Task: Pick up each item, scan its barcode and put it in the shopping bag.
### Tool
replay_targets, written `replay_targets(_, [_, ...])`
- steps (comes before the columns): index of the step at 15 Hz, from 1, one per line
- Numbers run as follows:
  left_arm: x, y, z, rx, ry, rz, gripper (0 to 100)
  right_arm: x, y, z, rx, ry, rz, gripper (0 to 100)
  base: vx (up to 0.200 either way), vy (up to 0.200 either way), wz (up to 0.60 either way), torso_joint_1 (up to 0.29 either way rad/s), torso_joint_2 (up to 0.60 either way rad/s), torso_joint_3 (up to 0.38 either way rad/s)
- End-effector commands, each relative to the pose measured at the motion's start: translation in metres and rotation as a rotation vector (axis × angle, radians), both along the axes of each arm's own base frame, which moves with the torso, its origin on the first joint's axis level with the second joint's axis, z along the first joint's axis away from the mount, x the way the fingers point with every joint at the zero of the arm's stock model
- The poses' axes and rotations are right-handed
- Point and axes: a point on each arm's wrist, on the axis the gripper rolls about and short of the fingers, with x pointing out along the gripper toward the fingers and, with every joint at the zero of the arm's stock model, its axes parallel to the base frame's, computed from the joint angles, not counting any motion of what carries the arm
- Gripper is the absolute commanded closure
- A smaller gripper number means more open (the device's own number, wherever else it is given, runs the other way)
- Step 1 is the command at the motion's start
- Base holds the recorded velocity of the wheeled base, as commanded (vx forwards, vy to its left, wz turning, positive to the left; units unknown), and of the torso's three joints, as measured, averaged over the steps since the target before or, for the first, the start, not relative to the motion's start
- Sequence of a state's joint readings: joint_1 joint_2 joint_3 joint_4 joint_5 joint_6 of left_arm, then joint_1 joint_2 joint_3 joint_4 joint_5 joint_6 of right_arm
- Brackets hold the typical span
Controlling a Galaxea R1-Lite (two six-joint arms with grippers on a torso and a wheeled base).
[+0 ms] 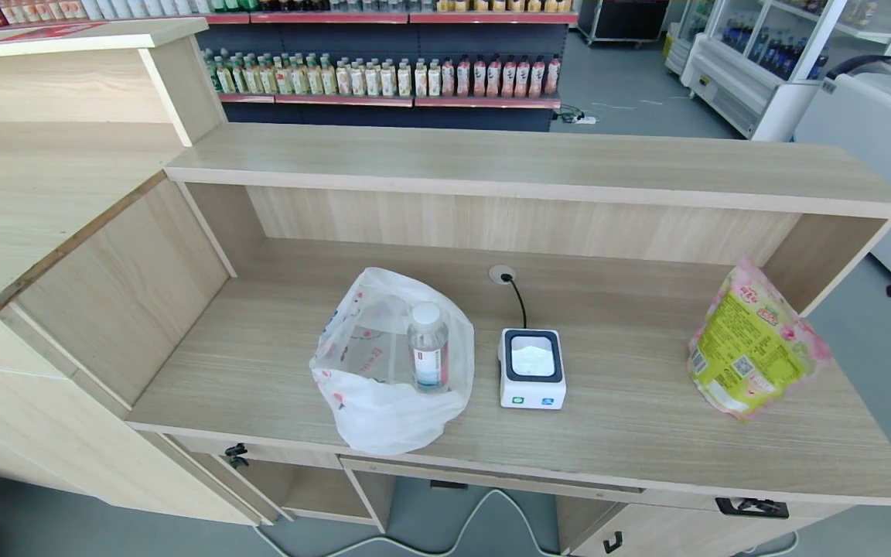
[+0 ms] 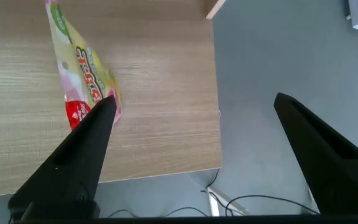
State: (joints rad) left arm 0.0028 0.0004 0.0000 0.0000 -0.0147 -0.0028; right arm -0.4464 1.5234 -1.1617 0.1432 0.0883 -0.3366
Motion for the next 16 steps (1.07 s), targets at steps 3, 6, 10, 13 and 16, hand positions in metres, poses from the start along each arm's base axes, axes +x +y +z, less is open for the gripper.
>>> replay_targets(3, [0.000, 0.000, 0.000, 0.001, 0.000, 0.000, 0, 0.020, -0.001, -0.039, 0.066, 0.124, 0.025, 0, 0.000, 0.000, 0.00, 0.000, 0.00, 0.000])
replay_targets(6, [0.000, 0.000, 0.000, 0.000, 0.000, 0.001, 0, 0.029, 0.003, -0.047, 0.077, 0.144, 0.055, 0, 0.000, 0.000, 0.00, 0.000, 0.00, 0.000])
replay_targets(10, [0.000, 0.000, 0.000, 0.000, 0.000, 0.001, 0, 0.037, 0.008, -0.040, 0.066, 0.106, 0.098, 0, 0.000, 0.000, 0.00, 0.000, 0.00, 0.000])
replay_targets(13, [0.000, 0.000, 0.000, 0.000, 0.000, 0.001, 0, 0.028, 0.014, -0.016, 0.033, -0.024, 0.174, 0, 0.000, 0.000, 0.00, 0.000, 0.00, 0.000])
replay_targets(16, [0.000, 0.000, 0.000, 0.000, 0.000, 0.000, 0, 0.029, 0.021, -0.013, 0.035, -0.073, 0.249, 0, 0.000, 0.000, 0.00, 0.000, 0.00, 0.000])
